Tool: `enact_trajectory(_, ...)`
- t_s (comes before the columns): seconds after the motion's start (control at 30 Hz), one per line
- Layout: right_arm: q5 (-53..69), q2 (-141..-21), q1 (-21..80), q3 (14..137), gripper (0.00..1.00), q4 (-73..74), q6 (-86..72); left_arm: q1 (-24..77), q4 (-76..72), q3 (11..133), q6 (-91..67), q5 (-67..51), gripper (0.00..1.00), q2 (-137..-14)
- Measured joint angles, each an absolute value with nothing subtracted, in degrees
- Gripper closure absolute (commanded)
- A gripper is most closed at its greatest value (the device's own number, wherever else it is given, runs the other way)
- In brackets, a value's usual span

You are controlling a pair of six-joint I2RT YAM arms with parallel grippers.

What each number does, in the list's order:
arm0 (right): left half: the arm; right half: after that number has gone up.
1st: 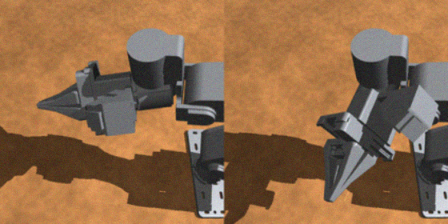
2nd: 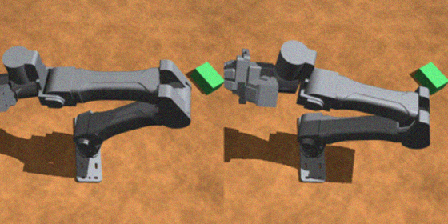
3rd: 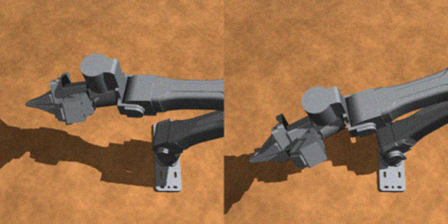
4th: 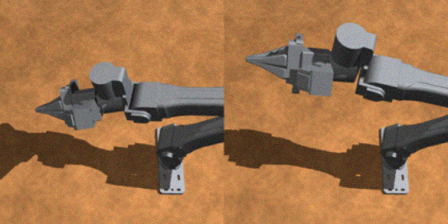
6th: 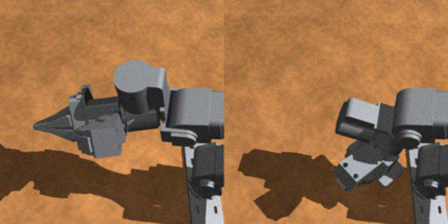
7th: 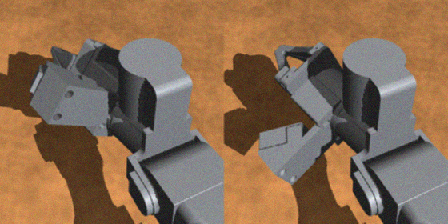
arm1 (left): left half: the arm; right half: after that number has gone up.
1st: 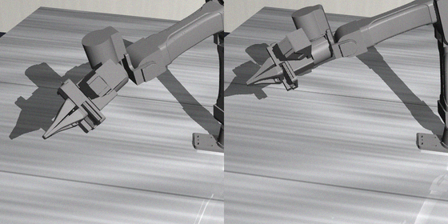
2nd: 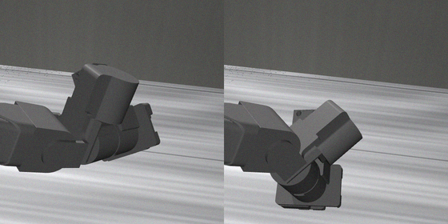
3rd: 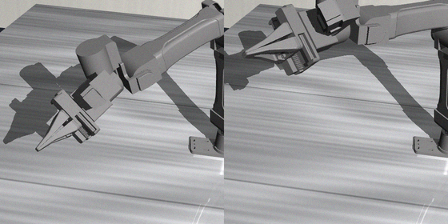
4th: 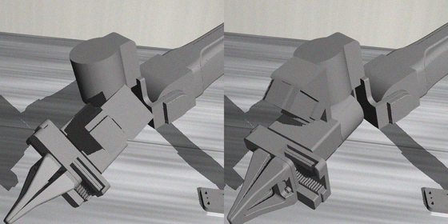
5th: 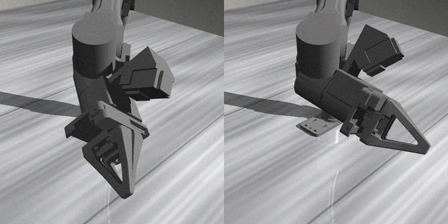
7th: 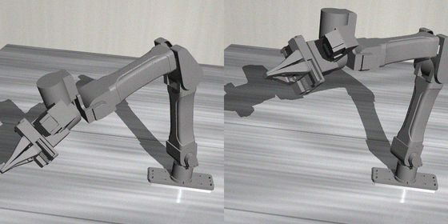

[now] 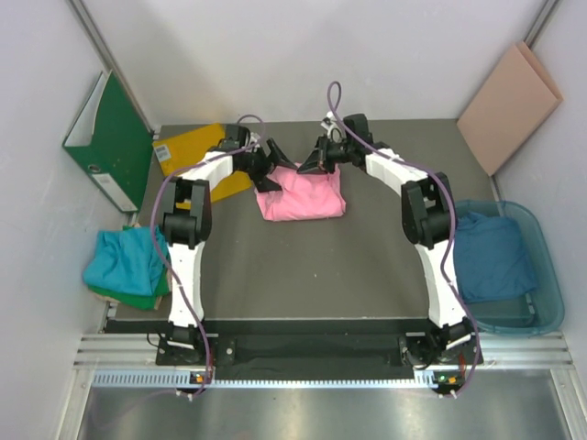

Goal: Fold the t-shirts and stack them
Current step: Smooth out wrinkles on the folded tshirt

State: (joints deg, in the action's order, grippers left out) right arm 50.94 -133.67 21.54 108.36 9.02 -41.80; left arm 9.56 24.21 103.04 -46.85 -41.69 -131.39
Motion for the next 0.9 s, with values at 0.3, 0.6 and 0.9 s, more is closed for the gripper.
enact_trajectory(0.3, 45.6, -141.6, 20.5, 113.3, 1.0, 12.1, -40.4, 9.7, 16.6, 115.1, -54.2, -42.2, 0.01, -140.9)
enact_trajectory(0.6, 33.7, -144.9, 18.9, 116.7, 1.0, 14.7, -38.3, 9.7, 18.1, 116.3, -52.2, -41.9, 0.01, -140.4)
enact_trajectory(0.9, 29.5, -144.1, 18.8, 116.0, 1.0, 13.5, -37.5, 9.7, 25.3, 106.7, -44.1, -38.9, 0.01, -129.9)
